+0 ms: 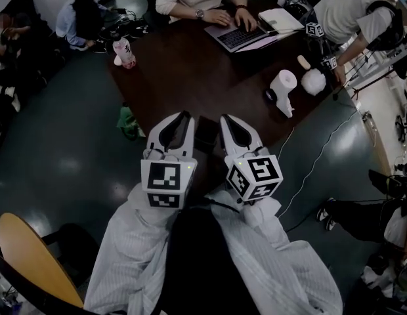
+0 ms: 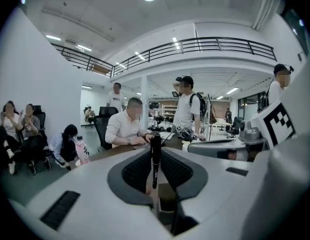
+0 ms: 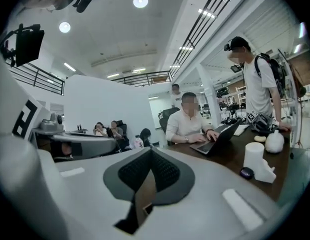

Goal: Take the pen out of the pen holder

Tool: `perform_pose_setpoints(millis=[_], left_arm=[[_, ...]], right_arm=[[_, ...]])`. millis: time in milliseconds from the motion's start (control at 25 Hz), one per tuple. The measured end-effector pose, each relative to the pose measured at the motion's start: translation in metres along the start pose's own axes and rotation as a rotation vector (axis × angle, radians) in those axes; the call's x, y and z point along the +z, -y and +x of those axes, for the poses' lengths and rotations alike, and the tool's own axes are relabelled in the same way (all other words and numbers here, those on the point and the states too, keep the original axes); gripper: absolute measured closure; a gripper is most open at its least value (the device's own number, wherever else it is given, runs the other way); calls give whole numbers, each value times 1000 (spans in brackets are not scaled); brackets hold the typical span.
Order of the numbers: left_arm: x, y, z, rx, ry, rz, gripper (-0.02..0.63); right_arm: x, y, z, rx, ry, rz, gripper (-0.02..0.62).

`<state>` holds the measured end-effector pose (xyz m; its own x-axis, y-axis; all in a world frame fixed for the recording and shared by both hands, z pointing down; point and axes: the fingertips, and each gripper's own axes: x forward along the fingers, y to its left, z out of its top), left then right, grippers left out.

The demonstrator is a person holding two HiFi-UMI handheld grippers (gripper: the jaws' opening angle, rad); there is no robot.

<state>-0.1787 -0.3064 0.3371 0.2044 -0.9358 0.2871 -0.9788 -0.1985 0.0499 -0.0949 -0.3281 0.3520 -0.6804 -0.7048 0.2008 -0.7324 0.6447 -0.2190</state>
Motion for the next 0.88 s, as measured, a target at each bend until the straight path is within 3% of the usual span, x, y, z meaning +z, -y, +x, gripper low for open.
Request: perform_pose_setpoints(millis=[320, 880], left_arm=[[6, -11, -9, 25, 19, -17, 543], [1, -10, 0, -6, 4, -47, 543]], right_arm=[[11, -25, 12, 64, -11, -59, 594], [8, -20, 11, 46, -34, -81, 595]])
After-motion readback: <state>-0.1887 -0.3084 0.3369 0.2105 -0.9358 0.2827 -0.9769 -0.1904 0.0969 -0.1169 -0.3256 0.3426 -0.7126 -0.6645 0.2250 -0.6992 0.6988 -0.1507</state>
